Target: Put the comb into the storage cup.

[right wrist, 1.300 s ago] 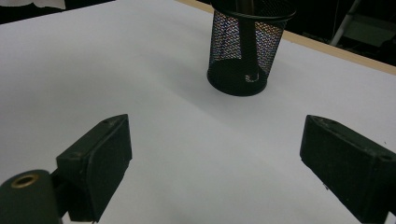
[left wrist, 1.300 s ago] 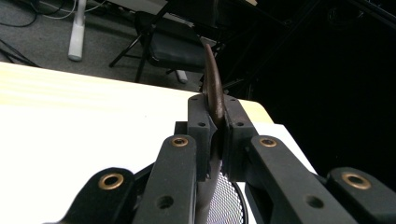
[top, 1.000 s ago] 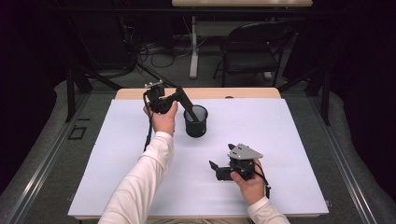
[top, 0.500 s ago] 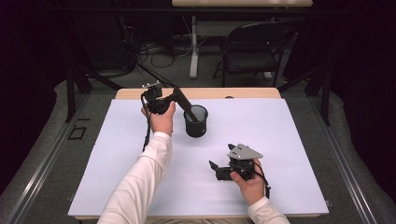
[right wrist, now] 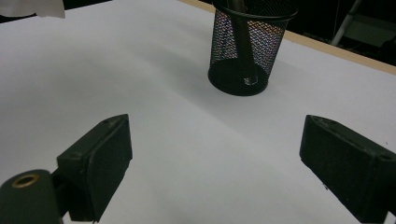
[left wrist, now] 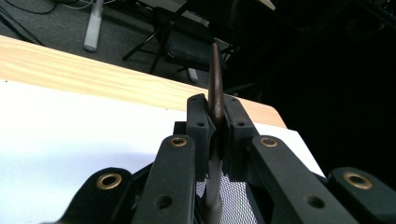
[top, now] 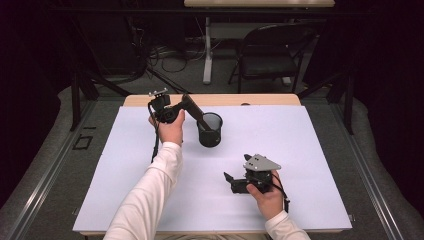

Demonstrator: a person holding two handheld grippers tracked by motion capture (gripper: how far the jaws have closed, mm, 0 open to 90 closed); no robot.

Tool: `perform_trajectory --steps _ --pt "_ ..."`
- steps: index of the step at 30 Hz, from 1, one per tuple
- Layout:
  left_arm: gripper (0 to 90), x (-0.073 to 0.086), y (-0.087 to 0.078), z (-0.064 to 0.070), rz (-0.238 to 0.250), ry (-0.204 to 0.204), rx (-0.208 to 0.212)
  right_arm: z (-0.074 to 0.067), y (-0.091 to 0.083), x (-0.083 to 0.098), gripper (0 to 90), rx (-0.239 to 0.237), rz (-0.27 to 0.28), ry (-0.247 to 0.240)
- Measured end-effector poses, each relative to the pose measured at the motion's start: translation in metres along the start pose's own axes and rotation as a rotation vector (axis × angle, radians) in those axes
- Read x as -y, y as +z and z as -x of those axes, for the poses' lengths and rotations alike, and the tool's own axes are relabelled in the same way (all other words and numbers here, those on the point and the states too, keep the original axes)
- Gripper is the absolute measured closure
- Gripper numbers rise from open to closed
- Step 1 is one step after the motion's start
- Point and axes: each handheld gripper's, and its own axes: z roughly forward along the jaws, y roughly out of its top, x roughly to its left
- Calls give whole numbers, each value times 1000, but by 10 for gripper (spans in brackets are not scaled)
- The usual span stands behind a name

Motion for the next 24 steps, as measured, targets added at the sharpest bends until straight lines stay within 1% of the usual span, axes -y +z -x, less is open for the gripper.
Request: perform_trajectory --steps 11,19,24 --pt "830 1 -1 -5 2 -10 -5 0 0 0 92 -1 -1 -2" --pt "823 1 -1 -5 0 -9 -8 0 0 0 98 0 -2 -1" --pt "812 2 0 -5 5 -15 -7 0 0 0 99 0 -2 -3"
